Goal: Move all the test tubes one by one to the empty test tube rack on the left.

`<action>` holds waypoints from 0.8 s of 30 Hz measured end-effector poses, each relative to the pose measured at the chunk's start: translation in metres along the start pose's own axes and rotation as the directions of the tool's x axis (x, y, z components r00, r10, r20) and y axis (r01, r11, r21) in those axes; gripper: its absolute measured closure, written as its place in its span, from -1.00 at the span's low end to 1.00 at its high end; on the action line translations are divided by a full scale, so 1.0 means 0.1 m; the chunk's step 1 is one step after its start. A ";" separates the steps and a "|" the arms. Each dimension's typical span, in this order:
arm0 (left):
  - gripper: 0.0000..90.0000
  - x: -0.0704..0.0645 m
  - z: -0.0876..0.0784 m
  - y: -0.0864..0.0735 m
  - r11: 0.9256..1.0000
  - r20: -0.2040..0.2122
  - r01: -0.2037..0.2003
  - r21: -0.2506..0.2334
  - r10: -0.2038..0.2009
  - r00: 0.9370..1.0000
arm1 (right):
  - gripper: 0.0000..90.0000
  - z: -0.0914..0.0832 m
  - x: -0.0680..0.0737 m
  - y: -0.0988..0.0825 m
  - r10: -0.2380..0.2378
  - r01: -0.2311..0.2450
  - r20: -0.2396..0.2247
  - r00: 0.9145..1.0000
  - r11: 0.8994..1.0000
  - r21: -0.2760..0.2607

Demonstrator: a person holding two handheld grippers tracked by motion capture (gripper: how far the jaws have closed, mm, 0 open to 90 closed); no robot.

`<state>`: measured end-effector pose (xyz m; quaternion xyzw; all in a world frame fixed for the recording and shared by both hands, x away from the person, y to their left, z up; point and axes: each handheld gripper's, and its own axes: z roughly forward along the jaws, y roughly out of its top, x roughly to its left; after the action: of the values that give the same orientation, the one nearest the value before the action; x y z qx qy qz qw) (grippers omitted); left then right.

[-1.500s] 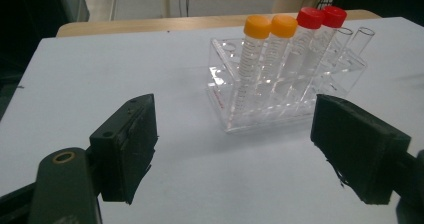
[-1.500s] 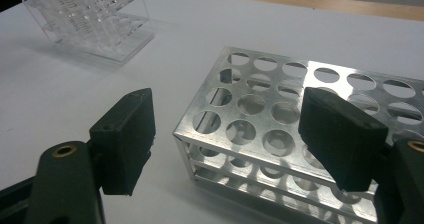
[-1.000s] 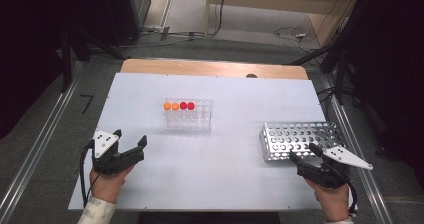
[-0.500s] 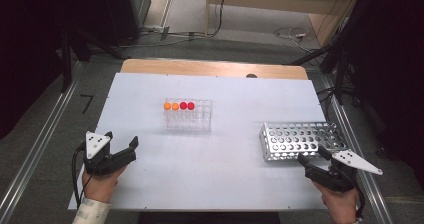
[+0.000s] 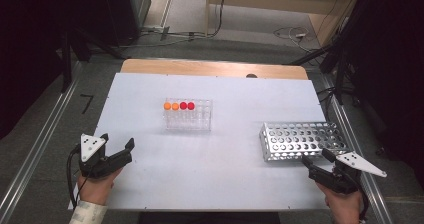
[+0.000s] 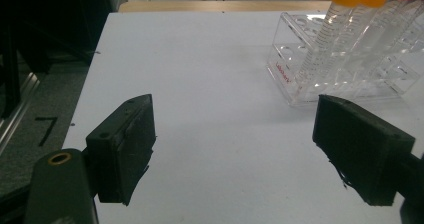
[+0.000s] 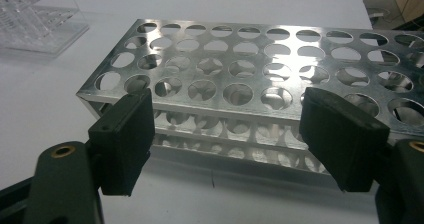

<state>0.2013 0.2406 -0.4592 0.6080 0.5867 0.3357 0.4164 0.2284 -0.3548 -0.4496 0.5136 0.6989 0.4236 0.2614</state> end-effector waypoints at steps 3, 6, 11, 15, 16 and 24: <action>-0.61 0.01 0.00 0.00 1.000 -0.003 0.000 0.001 0.000 1.000 | -0.54 -0.01 -0.02 -0.01 0.005 -0.005 0.007 1.000 1.000 0.000; -0.61 0.03 -0.01 0.00 1.000 -0.011 0.004 0.001 -0.004 1.000 | -0.54 -0.02 -0.04 -0.02 0.007 -0.007 0.014 1.000 1.000 0.000; -0.61 0.06 -0.02 -0.01 1.000 -0.018 0.007 0.002 -0.007 1.000 | -0.54 -0.03 -0.07 -0.02 0.017 -0.017 0.026 1.000 1.000 -0.001; -0.61 0.09 -0.02 -0.02 1.000 -0.024 0.011 0.001 -0.011 1.000 | -0.54 -0.02 -0.10 -0.03 0.020 -0.020 0.037 0.999 1.000 0.001; -0.61 0.09 -0.02 -0.02 1.000 -0.029 0.010 0.001 -0.010 1.000 | -0.54 -0.03 -0.11 -0.03 0.024 -0.024 0.041 0.999 1.000 0.003; -0.61 0.18 -0.06 -0.04 1.000 -0.042 0.021 0.007 -0.021 0.999 | -0.54 -0.05 -0.22 -0.06 0.057 -0.057 0.064 0.996 0.998 -0.002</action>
<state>0.1958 0.2587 -0.4621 0.5961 0.6029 0.3420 0.4053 0.2286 -0.3775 -0.4538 0.5466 0.6752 0.4142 0.2717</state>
